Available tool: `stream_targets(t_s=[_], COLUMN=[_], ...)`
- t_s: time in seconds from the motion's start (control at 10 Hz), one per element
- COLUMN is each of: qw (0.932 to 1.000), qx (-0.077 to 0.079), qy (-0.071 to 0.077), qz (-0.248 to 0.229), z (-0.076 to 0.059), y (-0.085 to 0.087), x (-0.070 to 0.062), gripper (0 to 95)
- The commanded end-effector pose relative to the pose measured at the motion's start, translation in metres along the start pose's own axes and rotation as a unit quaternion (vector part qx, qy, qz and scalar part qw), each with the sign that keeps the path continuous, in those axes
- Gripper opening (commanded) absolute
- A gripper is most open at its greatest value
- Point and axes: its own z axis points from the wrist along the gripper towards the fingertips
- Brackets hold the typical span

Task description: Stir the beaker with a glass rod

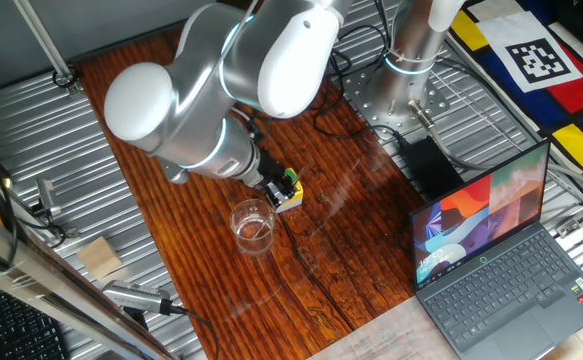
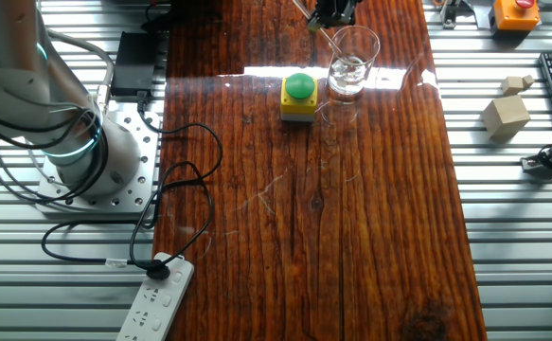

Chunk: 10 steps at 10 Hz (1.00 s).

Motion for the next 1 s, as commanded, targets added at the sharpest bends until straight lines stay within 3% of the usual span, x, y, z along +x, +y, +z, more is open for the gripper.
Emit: stream_targets(t_s=[0.1, 0.4, 0.8, 0.9, 1.0], qw=[1.0, 1.0, 1.0, 0.999, 0.9977], qx=[-0.001, -0.001, -0.001, 0.004, 0.005], qy=[-0.001, -0.002, -0.007, -0.044, -0.067], qz=[-0.001, -0.001, -0.006, -0.006, -0.011], z=[0.0, -0.003, -0.042, -0.063, -0.072], y=[0.0, 0.001, 0.001, -0.005, -0.008], x=[0.0, 0.001, -0.002, -0.008, -0.01], gripper=[19.0, 19.0, 19.0, 0.0, 0.0])
